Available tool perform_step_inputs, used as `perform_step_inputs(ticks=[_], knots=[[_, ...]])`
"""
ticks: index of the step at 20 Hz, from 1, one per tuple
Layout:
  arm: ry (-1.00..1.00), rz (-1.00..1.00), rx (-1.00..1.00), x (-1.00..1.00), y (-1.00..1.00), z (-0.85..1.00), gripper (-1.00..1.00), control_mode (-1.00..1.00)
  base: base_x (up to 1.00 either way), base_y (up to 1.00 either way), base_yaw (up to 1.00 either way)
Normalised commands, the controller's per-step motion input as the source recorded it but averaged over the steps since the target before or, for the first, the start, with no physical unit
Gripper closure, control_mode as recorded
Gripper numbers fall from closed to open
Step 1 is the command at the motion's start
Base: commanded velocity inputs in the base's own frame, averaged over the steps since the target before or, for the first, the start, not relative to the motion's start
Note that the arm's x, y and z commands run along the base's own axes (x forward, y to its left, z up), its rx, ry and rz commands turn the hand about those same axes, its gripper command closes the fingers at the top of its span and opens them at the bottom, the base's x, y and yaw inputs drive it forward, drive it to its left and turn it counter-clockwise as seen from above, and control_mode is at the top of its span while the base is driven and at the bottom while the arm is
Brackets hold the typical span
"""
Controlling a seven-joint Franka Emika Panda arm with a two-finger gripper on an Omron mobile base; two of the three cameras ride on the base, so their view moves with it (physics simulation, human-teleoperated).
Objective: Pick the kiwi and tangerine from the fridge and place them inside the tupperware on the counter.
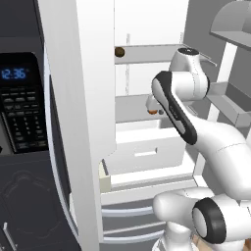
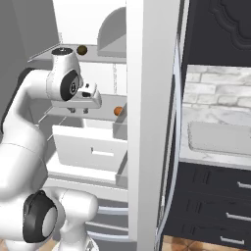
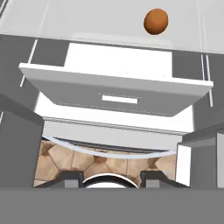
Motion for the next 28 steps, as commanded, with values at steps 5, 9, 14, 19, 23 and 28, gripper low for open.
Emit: perform_step_inputs(ticks=[5, 9, 14, 19, 23, 28], knots=[[-0.09, 0.0, 0.0, -0.13, 0.0, -0.03, -1.0, -1.0, 0.0, 0.0, 0.0], [0.0, -0.03, -0.04, 0.19, 0.0, -0.27, -1.0, -1.0, 0.0, 0.0, 0.0], [0.0, -0.07, -0.04, 0.5, -0.01, -0.26, -1.0, -1.0, 0.0, 0.0, 0.0], [-0.2, -0.22, 0.0, 0.31, -0.07, -0.12, -1.0, -1.0, 0.0, 0.0, 0.0], [-0.28, -0.27, 0.0, 0.23, -0.07, -0.08, -1.0, -1.0, 0.0, 0.0, 0.0], [-0.07, -0.1, 0.0, 0.25, -0.19, 0.0, -1.0, -1.0, 0.0, 0.0, 0.0]])
